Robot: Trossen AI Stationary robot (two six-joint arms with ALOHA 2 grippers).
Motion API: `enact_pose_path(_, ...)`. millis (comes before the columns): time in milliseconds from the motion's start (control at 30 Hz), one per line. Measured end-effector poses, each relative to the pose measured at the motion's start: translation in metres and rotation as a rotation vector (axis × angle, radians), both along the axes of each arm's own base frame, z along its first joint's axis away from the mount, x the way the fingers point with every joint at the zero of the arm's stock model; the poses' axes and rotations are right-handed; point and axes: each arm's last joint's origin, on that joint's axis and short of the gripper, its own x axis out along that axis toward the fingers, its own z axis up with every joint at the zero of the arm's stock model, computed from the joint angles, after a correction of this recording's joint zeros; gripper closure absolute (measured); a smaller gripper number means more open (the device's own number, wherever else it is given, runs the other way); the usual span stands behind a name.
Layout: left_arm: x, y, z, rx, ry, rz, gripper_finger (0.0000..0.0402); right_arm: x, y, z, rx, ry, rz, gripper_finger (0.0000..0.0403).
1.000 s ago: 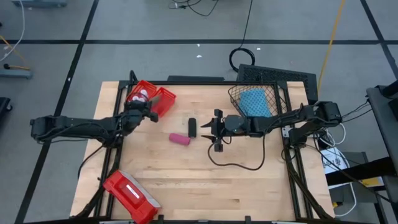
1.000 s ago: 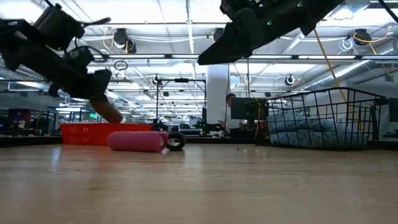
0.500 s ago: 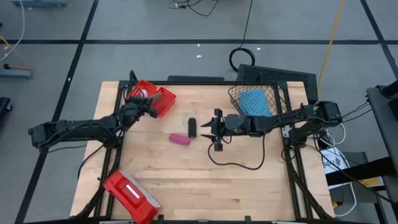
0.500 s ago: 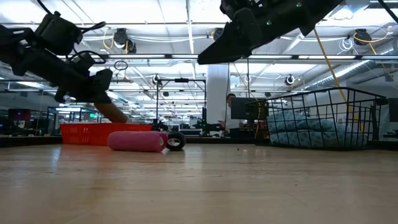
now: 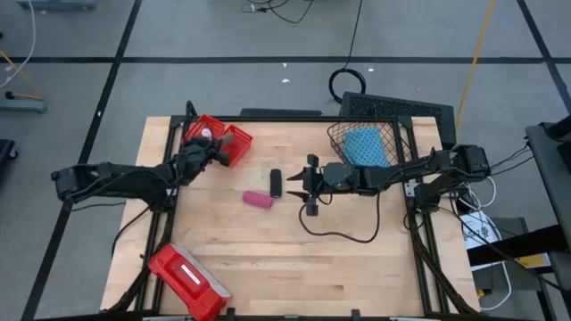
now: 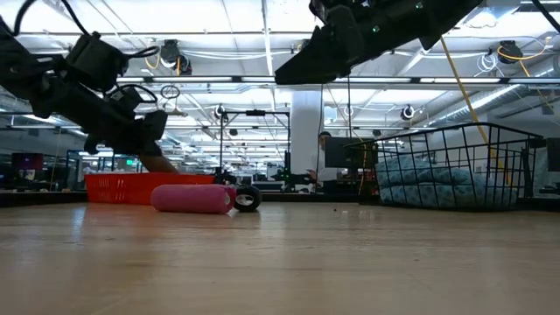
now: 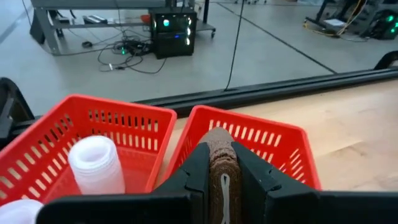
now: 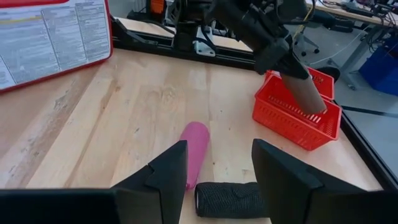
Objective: Pick & place medical supplies in basket/bin
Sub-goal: Put the brown bandage into the right red bin, then put the black bandage into the right red bin
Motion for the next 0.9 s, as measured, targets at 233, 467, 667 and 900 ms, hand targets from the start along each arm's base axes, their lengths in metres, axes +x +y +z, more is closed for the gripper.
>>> enact_pose_path(233,0.001,0.008,-0.011,-0.036,0.023,0.043,0.0340,0.000,0.000,0.000,0.008,-0.001,-0.004,0.0236)
enact_pose_path(467,0.000,0.010,-0.013,-0.043,0.033,0.057,0.0255,0.000,0.000,0.000,0.008,0.000,-0.005,0.0235)
enact_pose_path(667,0.000,0.010,-0.013,-0.039,0.040,0.054,0.0218,0.000,0.000,0.000,0.018,0.001,-0.009,0.0234)
enact_pose_path(900,0.000,0.010,-0.012,-0.042,0.006,0.062,0.0201,0.000,0.000,-0.001,0.035,0.011,-0.015,0.0237)
